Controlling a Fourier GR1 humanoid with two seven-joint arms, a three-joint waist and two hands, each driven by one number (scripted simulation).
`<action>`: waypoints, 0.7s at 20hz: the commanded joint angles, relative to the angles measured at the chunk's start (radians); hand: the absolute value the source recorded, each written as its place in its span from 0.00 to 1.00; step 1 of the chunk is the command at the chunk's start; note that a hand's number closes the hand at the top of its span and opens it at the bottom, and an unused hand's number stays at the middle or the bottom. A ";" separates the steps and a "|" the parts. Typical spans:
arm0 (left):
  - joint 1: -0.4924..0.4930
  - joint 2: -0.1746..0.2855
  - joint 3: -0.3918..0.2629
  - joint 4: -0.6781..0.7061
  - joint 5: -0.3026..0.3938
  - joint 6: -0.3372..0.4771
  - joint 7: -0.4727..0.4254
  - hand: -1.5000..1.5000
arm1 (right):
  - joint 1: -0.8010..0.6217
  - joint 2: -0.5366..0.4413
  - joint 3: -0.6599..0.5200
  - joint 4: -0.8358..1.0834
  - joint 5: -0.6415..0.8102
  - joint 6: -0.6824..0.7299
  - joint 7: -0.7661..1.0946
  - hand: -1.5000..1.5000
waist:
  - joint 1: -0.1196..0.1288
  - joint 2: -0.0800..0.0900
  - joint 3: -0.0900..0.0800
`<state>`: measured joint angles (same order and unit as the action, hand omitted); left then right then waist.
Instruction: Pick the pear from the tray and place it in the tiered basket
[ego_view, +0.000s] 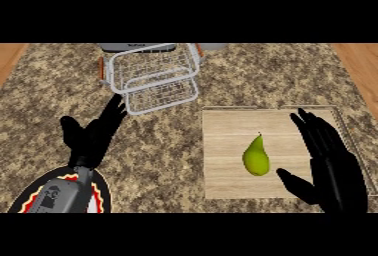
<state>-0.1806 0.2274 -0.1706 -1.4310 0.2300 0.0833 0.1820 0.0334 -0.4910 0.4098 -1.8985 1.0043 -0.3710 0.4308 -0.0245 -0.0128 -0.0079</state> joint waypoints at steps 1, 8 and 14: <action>0.021 -0.016 -0.015 -0.019 0.001 -0.002 -0.003 0.50 | 0.047 0.017 0.097 -0.020 0.272 0.138 0.196 0.00 | -0.002 -0.004 -0.003; 0.013 -0.018 -0.030 -0.022 -0.007 -0.009 0.003 0.50 | -0.048 0.129 0.191 0.018 0.617 0.504 0.525 0.00 | 0.025 0.001 -0.003; -0.028 -0.021 -0.026 -0.017 0.000 -0.019 0.025 0.50 | -0.193 0.479 0.336 0.200 0.804 0.783 0.771 0.00 | 0.054 0.015 0.004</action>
<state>-0.1820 0.2090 -0.1990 -1.4498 0.2258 0.0676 0.1892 -0.0752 -0.1971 0.6679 -1.8062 1.6880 0.2327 1.0157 0.0148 -0.0050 -0.0081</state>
